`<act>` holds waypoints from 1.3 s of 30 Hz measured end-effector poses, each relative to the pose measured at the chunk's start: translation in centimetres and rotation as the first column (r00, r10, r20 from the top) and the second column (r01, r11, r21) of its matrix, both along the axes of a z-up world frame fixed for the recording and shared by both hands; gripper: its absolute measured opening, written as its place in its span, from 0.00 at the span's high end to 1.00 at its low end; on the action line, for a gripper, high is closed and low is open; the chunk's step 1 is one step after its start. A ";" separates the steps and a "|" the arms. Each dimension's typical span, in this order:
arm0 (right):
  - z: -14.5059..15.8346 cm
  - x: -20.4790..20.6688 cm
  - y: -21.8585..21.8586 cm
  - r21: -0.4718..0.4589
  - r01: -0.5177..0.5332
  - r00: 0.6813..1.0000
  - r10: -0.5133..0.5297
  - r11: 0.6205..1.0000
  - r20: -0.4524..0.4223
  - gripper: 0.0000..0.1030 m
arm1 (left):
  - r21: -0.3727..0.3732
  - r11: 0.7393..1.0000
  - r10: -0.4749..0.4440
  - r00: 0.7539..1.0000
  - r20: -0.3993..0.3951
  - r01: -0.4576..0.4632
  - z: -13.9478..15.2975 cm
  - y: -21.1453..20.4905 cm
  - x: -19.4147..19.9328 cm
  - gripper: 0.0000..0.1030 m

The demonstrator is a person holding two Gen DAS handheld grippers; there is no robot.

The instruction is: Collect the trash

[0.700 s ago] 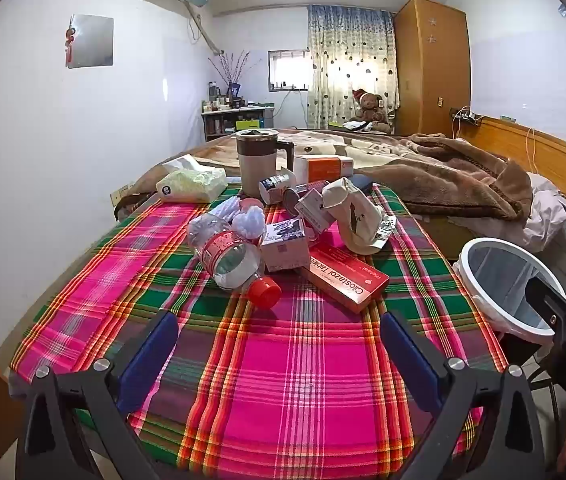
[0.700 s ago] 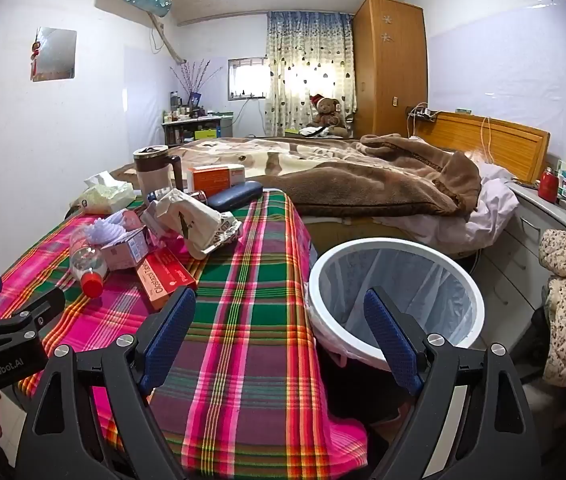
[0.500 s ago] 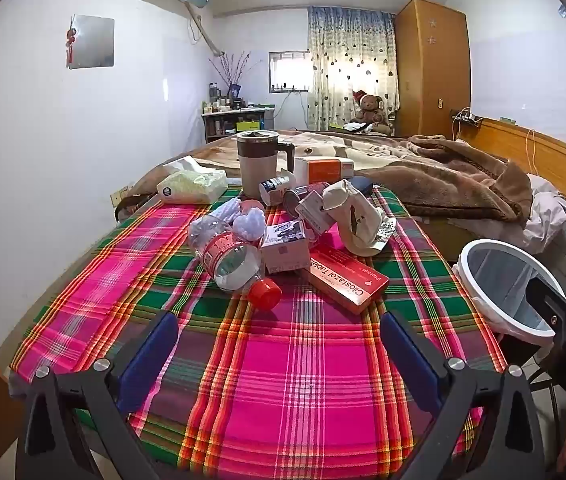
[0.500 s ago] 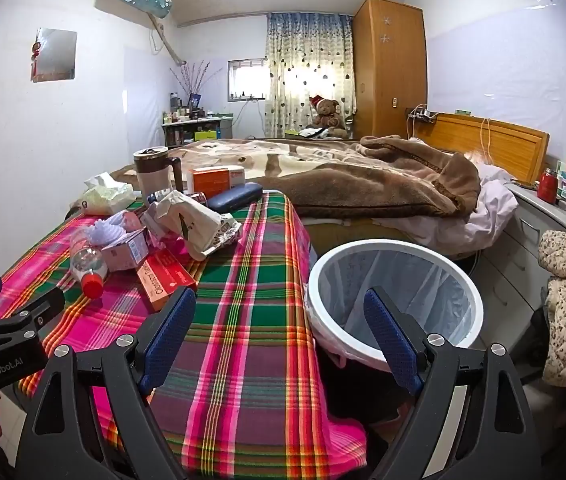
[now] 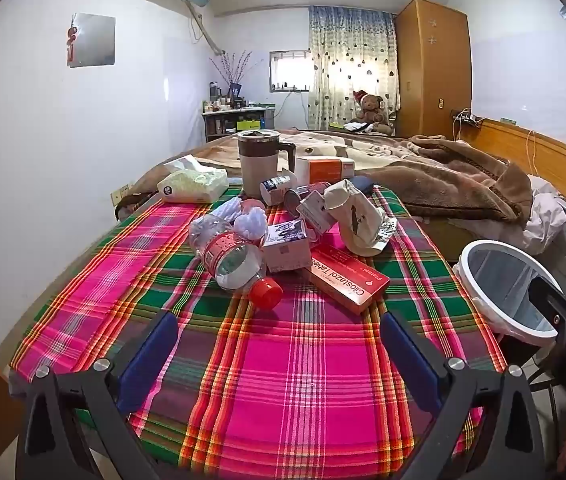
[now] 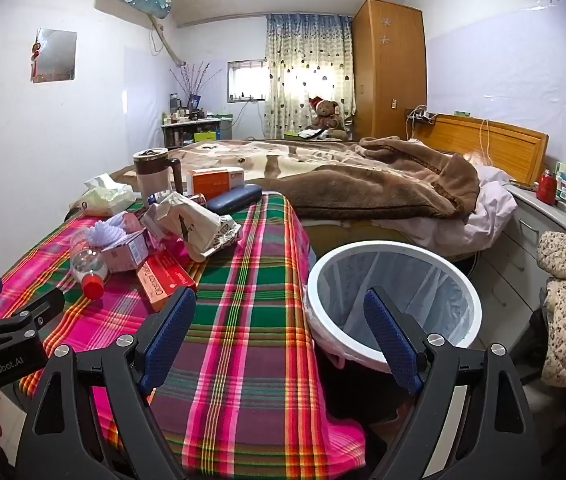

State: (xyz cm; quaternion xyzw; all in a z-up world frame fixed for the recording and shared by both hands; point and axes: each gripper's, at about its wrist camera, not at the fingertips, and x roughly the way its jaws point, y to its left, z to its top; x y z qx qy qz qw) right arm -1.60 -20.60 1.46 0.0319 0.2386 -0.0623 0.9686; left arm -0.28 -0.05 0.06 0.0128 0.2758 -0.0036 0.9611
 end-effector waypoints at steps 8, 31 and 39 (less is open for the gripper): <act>0.7 0.0 -0.3 0.000 0.003 1.000 -0.003 1.000 -0.001 0.15 | -0.005 1.000 0.002 1.000 -0.004 -0.002 0.1 0.4 0.1 0.00; 0.6 -0.2 -0.2 -0.005 0.007 1.000 -0.007 1.000 0.002 0.15 | -0.009 1.000 0.008 1.000 -0.003 -0.008 0.2 0.9 0.1 0.00; 0.5 -0.2 -0.1 -0.006 0.006 1.000 -0.006 1.000 0.005 0.15 | -0.011 1.000 0.010 1.000 -0.003 -0.010 0.2 1.1 0.0 0.00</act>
